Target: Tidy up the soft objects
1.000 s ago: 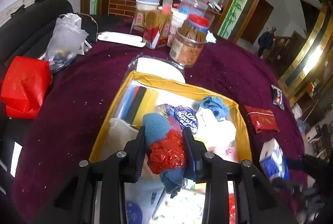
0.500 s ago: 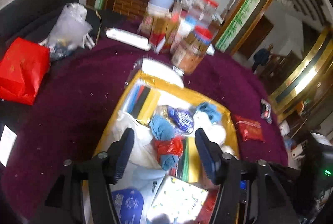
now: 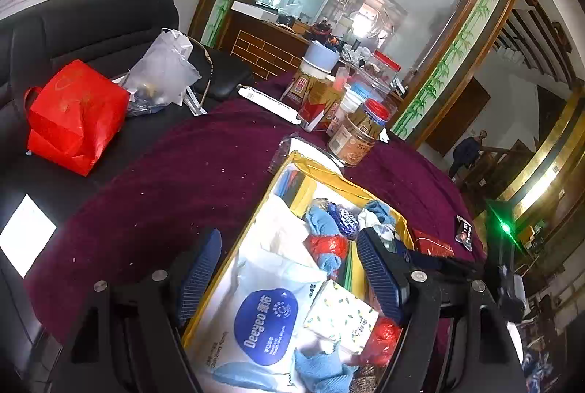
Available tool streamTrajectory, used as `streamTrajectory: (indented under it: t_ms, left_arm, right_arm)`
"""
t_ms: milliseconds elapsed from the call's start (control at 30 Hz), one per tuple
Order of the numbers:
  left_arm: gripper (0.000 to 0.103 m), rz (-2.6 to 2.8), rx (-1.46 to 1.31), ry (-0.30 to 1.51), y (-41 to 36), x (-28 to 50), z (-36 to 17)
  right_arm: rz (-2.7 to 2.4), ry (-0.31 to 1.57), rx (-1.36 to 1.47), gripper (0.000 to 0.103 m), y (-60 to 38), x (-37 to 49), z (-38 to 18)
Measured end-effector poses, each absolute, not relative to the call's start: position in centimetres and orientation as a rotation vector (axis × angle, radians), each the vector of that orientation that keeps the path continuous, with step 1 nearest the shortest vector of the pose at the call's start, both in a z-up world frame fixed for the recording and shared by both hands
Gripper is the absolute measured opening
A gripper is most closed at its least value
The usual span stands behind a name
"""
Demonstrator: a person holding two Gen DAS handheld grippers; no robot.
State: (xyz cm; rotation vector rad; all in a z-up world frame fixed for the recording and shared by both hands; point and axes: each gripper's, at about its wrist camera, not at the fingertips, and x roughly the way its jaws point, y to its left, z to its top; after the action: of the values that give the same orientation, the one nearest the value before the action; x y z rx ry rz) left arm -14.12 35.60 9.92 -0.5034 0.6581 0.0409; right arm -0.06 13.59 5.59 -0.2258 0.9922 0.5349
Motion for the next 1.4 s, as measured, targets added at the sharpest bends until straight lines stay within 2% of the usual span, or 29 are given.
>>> streamTrajectory:
  t_ms: [367, 700, 900, 1000, 1033, 1067, 1400]
  left_arm:
    - [0.080, 0.046, -0.516, 0.654, 36.2, -15.4, 9.4]
    - [0.080, 0.042, -0.513, 0.654, 36.4, -15.9, 9.0]
    - [0.080, 0.044, -0.506, 0.656, 36.4, -16.2, 8.9]
    - [0.080, 0.042, -0.496, 0.657, 36.4, -16.6, 8.9]
    - [0.080, 0.044, -0.490, 0.657, 36.4, -16.6, 8.9]
    - [0.080, 0.047, -0.483, 0.655, 36.4, -16.8, 9.0]
    - [0.080, 0.091, -0.415, 0.619, 35.4, -17.7, 9.6]
  right_arm:
    - [0.489, 1.050, -0.224, 0.051, 14.0, 3.9, 4.8]
    - [0.470, 1.099, -0.163, 0.051, 11.8, 2.0, 5.8]
    - [0.386, 1.067, -0.233, 0.051, 12.6, 1.1, 5.7]
    - [0.340, 1.032, -0.245, 0.057, 12.8, 0.7, 6.2]
    - [0.304, 1.003, -0.272, 0.069, 12.9, 0.4, 6.5]
    - [0.271, 0.968, -0.298, 0.075, 13.0, 0.2, 6.9]
    - [0.311, 0.929, -0.182, 0.076, 10.4, -1.1, 8.8]
